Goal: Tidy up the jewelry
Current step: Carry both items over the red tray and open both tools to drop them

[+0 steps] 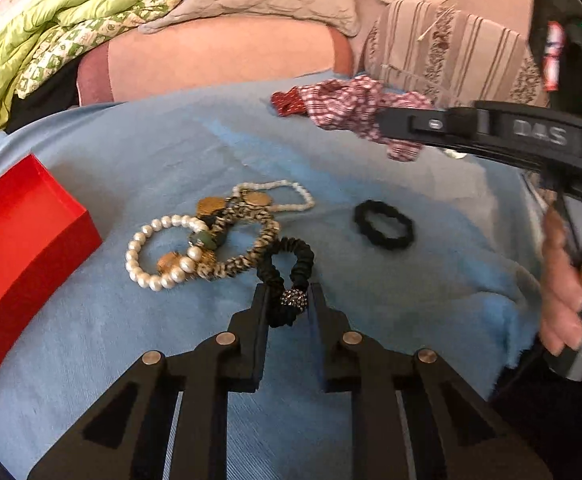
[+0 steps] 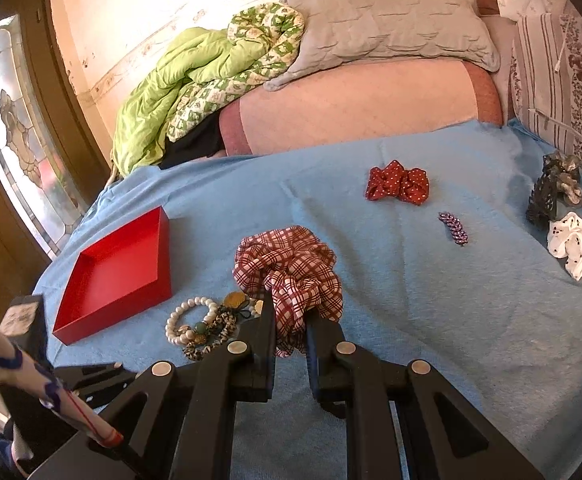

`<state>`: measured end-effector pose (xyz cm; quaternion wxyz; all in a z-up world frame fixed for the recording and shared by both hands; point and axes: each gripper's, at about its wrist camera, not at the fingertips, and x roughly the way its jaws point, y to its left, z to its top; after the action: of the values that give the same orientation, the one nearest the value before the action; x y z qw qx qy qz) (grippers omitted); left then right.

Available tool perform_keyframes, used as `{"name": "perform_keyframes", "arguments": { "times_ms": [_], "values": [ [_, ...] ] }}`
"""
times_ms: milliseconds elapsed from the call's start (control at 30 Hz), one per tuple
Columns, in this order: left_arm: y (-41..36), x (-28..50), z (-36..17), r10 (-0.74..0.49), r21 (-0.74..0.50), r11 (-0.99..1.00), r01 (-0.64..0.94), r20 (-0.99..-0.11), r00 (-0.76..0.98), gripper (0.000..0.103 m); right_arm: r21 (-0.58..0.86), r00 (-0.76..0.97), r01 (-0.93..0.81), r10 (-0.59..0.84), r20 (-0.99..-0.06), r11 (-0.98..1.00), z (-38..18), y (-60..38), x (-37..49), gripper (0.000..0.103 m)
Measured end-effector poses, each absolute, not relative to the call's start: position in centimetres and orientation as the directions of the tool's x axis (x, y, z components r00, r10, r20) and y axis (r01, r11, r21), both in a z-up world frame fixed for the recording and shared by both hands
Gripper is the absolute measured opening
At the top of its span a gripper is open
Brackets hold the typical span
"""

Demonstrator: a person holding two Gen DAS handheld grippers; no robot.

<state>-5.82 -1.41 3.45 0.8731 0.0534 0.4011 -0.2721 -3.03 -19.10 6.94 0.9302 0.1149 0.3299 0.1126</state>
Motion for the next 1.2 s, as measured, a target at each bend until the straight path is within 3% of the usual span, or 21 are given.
{"name": "perform_keyframes", "arguments": {
  "times_ms": [500, 1200],
  "values": [
    [2.7, -7.6, 8.0, -0.406, -0.162, 0.9, 0.405, -0.648, 0.644, 0.018, 0.271, 0.767, -0.196, 0.32, -0.557, 0.942, 8.3, -17.1, -4.4, 0.013],
    [18.7, 1.8, 9.6, -0.099, -0.158, 0.987, -0.004, -0.639, 0.763, 0.018, 0.284, 0.63, -0.401, 0.488, -0.605, 0.871, 10.2, -2.8, 1.5, 0.014]
  ]
}}
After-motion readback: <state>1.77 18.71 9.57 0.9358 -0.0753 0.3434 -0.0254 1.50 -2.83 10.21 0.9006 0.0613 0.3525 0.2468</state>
